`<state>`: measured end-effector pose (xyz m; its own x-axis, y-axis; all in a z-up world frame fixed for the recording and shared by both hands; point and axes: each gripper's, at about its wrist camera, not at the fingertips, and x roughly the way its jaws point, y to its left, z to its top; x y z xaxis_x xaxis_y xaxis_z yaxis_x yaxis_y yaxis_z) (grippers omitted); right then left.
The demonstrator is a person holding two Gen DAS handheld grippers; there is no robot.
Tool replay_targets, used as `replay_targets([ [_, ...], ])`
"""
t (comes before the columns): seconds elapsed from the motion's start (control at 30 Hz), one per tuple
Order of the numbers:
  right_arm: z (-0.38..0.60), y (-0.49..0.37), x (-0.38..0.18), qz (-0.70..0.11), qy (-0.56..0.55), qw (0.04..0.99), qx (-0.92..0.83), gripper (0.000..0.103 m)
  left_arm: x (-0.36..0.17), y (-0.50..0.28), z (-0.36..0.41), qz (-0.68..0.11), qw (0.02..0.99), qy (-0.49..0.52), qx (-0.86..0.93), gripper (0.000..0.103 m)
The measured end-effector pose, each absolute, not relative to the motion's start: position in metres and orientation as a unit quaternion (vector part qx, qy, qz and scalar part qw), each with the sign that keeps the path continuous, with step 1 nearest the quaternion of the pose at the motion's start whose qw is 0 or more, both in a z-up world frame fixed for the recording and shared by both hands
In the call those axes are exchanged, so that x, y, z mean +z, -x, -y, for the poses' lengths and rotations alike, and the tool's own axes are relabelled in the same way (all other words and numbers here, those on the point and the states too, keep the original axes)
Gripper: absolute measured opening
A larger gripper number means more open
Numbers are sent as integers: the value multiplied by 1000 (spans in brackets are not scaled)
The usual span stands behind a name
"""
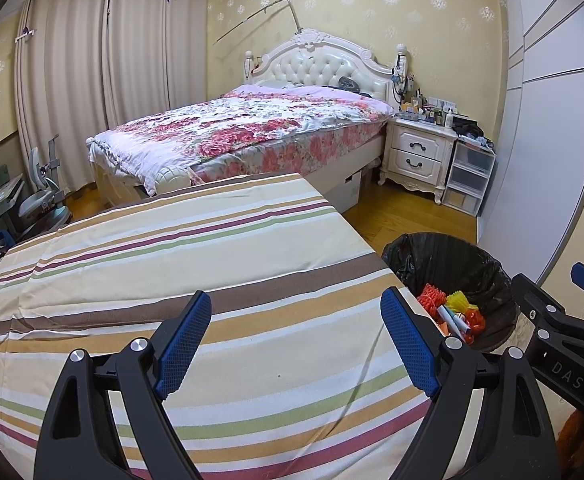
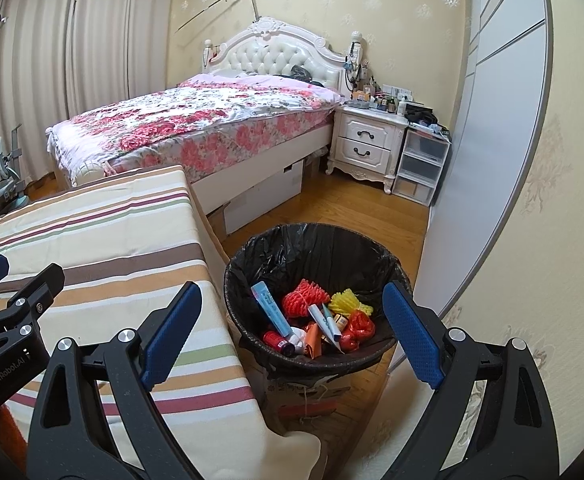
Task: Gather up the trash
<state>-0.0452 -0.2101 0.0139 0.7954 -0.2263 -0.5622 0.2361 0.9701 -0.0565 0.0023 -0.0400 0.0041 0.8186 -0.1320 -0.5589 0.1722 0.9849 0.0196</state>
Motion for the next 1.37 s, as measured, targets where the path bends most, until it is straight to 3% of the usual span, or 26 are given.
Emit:
replay_targets([
  [1.07,210,45,14,-296,-9,947,-121,90,10,5,41,-265,959,-47,-86,84],
  [1.37,188,34,9,-308,-6,946,-101,90,-1,-15,12,-299,952,-39,-53,84],
])
